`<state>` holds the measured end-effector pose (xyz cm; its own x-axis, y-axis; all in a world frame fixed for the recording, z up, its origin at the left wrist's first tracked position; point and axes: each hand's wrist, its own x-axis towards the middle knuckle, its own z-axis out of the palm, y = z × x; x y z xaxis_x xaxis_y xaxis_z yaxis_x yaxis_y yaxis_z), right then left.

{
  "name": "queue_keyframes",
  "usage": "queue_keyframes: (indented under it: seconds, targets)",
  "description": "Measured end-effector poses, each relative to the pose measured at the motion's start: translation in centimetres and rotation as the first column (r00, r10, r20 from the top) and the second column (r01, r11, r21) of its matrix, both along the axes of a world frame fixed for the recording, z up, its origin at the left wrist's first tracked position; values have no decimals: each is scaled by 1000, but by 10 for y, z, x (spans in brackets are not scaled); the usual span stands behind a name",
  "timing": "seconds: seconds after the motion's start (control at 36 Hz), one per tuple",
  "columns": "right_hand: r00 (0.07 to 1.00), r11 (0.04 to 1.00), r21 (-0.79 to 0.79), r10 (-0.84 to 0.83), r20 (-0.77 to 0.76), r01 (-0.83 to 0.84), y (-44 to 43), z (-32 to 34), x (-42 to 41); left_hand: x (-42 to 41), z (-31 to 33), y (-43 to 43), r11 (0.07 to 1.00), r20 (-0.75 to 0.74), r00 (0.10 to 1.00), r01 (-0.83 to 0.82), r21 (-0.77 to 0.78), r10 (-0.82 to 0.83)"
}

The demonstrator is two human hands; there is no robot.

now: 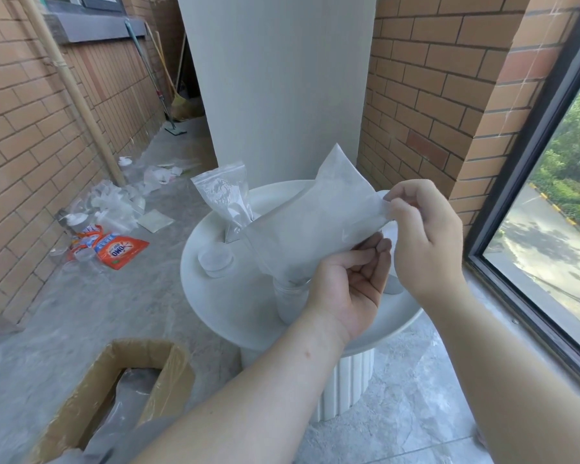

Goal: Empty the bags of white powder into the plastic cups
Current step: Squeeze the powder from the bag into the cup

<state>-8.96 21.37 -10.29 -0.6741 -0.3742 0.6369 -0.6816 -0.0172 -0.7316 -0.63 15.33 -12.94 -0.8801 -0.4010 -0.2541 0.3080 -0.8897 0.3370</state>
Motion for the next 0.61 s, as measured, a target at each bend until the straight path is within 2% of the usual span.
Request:
queue_keyframes:
  seconds: [0.11,0.33,0.61]
  targets:
    - [998,1000,4,-21,51,21,3,-9,-5,0,2,0,1000,38,999,-5,-5,5]
    - [999,999,33,-29,-33,30,3,-13,-6,0,4,2,1000,36,999,-2,-26,2]
    - [996,998,-11,-63,-69,63,0,-16,-9,1,4,1,999,38,999,-7,-41,9]
